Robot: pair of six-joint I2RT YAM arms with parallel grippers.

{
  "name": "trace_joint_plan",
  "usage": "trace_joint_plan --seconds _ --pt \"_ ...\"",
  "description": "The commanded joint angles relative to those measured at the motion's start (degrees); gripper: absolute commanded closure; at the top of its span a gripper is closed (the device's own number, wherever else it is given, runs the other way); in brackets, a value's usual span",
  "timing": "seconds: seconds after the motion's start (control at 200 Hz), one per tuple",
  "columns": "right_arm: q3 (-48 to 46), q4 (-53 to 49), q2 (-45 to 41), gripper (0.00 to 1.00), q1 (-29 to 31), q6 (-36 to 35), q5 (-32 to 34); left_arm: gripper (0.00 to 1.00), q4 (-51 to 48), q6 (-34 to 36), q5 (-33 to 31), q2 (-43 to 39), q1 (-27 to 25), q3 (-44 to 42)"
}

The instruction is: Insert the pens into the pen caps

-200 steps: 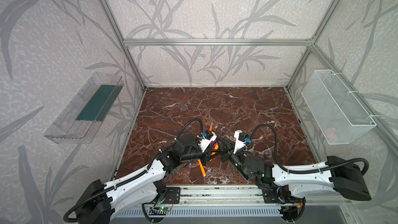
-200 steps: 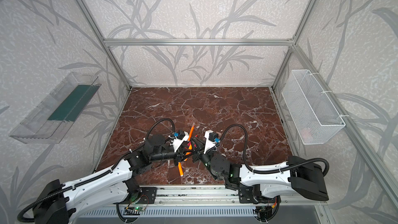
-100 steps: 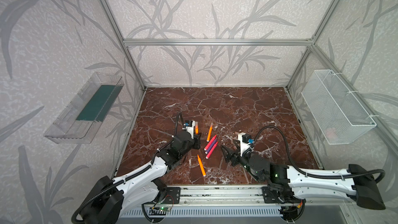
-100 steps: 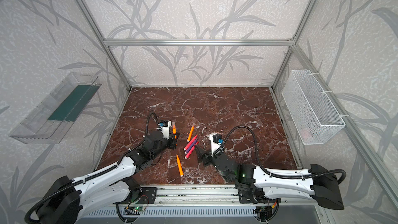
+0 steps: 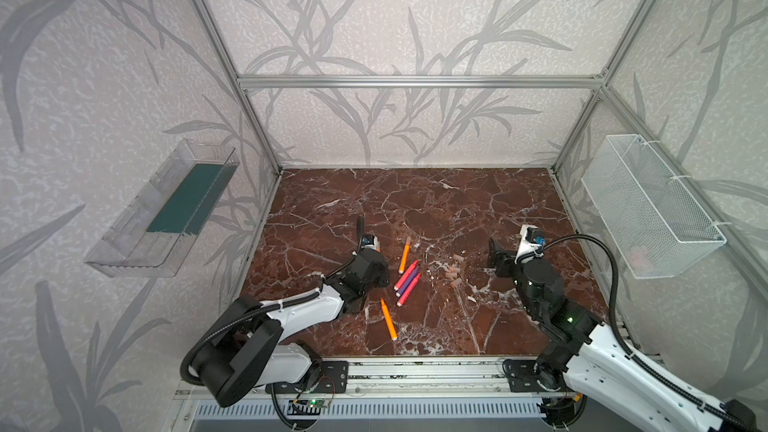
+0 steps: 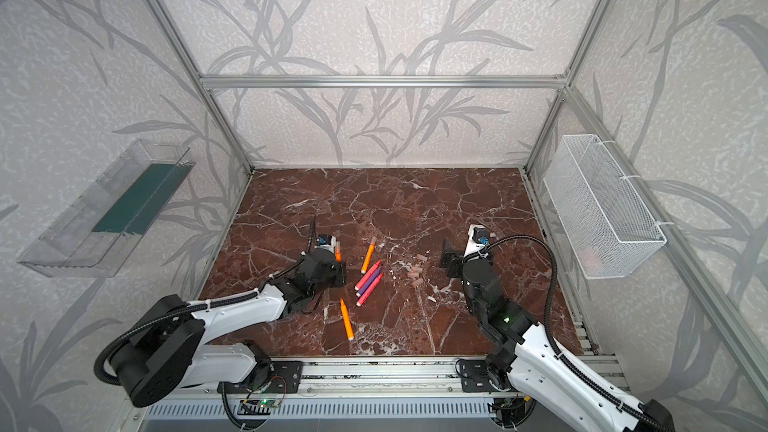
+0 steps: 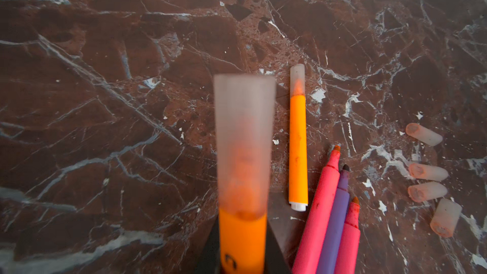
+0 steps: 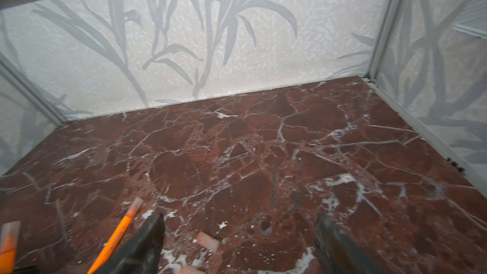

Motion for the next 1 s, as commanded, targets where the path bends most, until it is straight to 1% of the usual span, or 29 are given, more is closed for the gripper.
trace_joint_plan --seconds 0.0,0.125,0.26,0.41,0.53,0.62,0.71,0.995 --pt "-0.4 -0.5 0.8 0.13 -3.9 -3.4 -1.1 1.00 -2.8 -1.3 -1.7 2.2 -0.1 3.5" --pt "-2.4 2.4 4.6 0.13 -7.4 -3.3 -0.1 1.00 -5.0 -1.2 -2.9 4.2 -0.1 5.1" --pt "-5.4 8.9 9.8 0.13 -9.5 -2.0 0.5 1.00 -5.5 -1.2 -3.7 6.9 -0.1 6.1" --pt "-4.6 9.1 12.1 0.13 -10.0 -1.1 -1.5 1.00 -8.0 -2.3 -4.7 10.3 -0.1 8.4" --pt "-4.0 7.9 12.3 0.15 -10.0 -2.1 -4.1 1.00 -10.3 -2.7 -4.5 12.3 -0.1 10.5" --pt "-4.3 8.3 12.1 0.16 -10.0 -2.0 -3.9 0.97 -10.2 -2.7 -3.9 13.4 -0.1 11.4" --pt "-4.8 8.5 11.4 0.16 -10.0 -1.9 -3.9 0.91 -9.8 -2.9 -3.6 13.5 -0.1 11.4" --pt "-6.2 9.7 9.5 0.16 -10.0 -2.4 -4.8 0.76 -10.6 -2.6 -4.0 11.0 -0.1 11.4"
